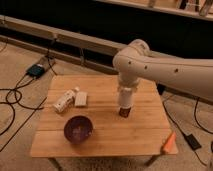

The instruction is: Place the ceramic cup over the eraser

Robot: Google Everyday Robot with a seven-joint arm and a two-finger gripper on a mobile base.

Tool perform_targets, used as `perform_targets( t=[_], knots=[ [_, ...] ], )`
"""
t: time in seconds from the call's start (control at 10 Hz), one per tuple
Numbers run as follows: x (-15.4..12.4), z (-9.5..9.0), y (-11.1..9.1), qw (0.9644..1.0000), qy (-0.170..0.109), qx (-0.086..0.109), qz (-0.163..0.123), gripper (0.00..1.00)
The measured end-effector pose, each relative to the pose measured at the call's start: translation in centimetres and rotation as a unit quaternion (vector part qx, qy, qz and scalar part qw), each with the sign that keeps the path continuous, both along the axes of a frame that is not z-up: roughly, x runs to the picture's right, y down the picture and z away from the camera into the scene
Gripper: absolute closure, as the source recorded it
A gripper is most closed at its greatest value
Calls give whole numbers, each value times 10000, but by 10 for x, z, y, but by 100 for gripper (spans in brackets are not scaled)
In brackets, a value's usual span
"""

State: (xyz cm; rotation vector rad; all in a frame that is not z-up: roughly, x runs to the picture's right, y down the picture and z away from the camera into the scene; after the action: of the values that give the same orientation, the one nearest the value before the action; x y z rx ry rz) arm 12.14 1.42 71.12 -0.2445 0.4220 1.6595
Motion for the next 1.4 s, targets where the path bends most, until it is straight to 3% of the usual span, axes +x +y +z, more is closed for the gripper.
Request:
perform_targets(
  t=[0.5, 1.4],
  knots=[
    [8, 7, 12, 9999, -55, 2, 124, 100],
    [7, 67, 42, 9993, -359, -39, 94, 100]
  ],
)
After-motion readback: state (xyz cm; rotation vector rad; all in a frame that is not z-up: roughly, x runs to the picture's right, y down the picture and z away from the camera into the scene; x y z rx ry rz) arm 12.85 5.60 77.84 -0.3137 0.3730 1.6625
